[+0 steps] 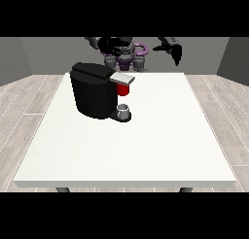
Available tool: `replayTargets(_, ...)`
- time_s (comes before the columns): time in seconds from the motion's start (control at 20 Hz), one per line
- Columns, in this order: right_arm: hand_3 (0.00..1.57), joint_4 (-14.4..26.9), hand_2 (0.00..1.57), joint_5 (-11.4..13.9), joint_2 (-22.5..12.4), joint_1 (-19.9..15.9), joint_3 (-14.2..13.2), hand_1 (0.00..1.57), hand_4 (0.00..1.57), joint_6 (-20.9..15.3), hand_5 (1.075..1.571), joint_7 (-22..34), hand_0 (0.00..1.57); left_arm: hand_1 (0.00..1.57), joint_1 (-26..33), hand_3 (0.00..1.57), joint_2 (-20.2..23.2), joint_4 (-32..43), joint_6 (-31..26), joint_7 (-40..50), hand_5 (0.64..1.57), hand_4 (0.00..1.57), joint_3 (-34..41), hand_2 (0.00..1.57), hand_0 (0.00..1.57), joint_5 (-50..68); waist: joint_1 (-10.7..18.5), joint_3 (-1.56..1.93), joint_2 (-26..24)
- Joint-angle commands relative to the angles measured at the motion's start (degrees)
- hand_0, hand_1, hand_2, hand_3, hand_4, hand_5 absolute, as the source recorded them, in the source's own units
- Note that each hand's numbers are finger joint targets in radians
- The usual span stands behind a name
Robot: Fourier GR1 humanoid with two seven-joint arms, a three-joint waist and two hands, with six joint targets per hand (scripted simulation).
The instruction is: Insert the coffee pod into the coffee machine and close the lid
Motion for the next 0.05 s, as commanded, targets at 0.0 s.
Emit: replayTargets(0.0, 0.00, -3.39, 0.00, -3.01, 0.40, 10.96, 1.58, 0.00, 0.16, 1.00, 1.571, -1.54, 0.00, 0.00, 3.68, 0.00, 1.77, 0.44, -0.84, 0.00, 1.571, 0.19, 2.14, 0.00, 0.00, 1.37, -3.81, 0.01, -4.77)
